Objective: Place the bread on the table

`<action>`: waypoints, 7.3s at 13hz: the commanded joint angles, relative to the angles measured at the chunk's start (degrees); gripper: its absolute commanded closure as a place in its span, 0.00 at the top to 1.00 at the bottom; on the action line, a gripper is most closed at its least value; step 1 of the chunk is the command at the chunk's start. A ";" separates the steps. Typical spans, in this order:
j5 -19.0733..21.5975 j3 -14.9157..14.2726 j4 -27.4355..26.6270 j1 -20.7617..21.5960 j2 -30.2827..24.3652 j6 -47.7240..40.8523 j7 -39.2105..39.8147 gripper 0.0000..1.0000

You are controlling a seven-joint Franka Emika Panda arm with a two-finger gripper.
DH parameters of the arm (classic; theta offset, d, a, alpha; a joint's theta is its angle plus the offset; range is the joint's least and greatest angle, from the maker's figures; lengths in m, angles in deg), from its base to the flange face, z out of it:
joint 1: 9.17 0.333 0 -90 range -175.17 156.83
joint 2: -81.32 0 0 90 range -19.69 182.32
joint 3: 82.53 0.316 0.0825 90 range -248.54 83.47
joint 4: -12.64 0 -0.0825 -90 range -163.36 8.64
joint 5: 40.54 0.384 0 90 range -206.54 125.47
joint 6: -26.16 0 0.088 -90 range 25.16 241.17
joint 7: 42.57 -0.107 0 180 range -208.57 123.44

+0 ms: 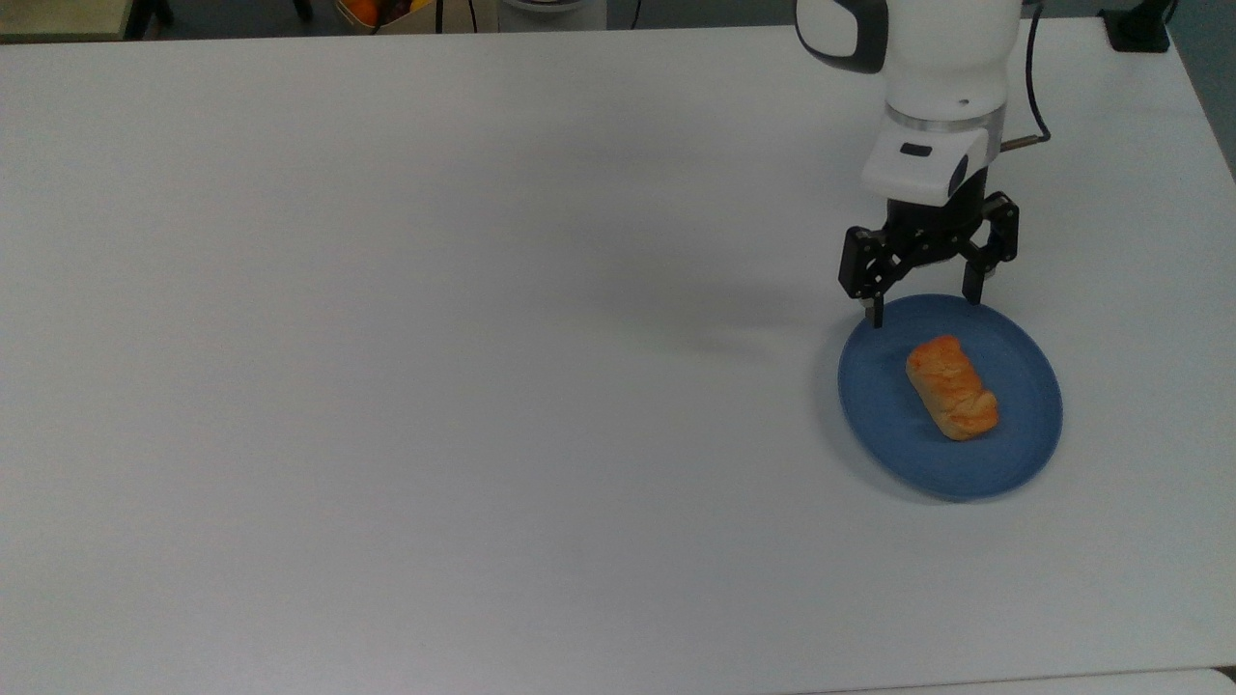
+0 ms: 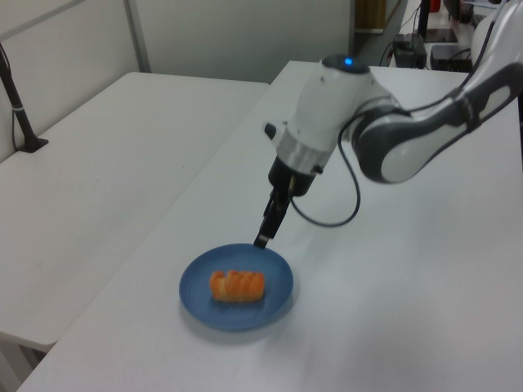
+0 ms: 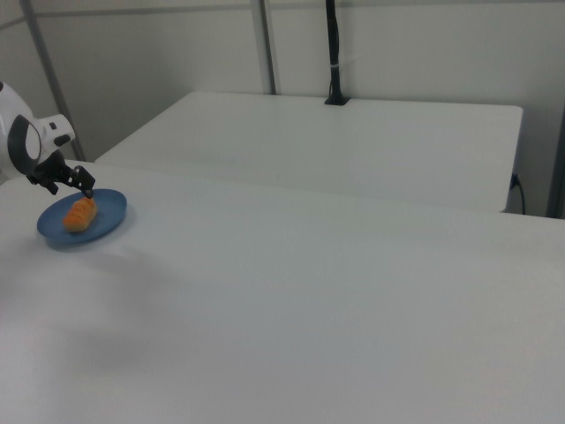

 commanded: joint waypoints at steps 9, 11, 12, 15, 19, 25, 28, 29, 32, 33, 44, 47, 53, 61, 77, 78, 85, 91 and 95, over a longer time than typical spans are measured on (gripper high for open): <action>-11.19 -0.58 6.25 3.15 10.33 9.13 -10.11 1.00; -12.23 -0.58 6.08 3.41 10.51 10.89 -14.74 1.00; -15.90 -0.58 5.82 3.41 10.68 11.33 -17.29 1.00; -24.16 -0.58 5.81 3.50 12.17 11.34 -23.62 1.00; -26.83 -0.58 5.64 3.41 12.70 11.34 -24.18 0.96; -27.36 -0.58 4.67 3.41 12.62 11.08 -24.26 0.48; -26.75 -0.50 4.67 3.15 11.66 10.81 -24.53 0.48; -26.48 -0.50 4.58 2.97 10.43 10.81 -25.31 0.48; -26.39 -0.32 1.87 2.27 5.43 10.20 -27.16 0.48; -26.22 0.46 1.08 2.01 4.02 9.50 -27.42 0.48; -9.46 3.90 -17.72 -0.98 -23.04 -10.43 -25.94 0.49; -1.99 6.00 -20.54 -1.16 -27.53 -22.01 -17.46 0.51; 5.16 12.07 -31.88 -3.18 -30.36 -22.60 -8.00 0.51; 7.09 17.17 -39.88 -3.18 -26.50 -8.74 -5.19 0.52; -7.76 17.17 -38.05 0.42 -18.05 -0.52 -29.71 0.98; -7.67 17.17 -37.70 0.25 -18.66 -0.79 -30.15 1.00; -0.56 16.65 -22.69 -3.44 -23.77 -22.29 -29.19 1.00; 11.74 6.29 -8.53 -5.12 -27.10 -42.95 -13.83 1.00; 12.72 -2.23 -7.72 -4.94 -31.23 -47.10 -4.00 1.00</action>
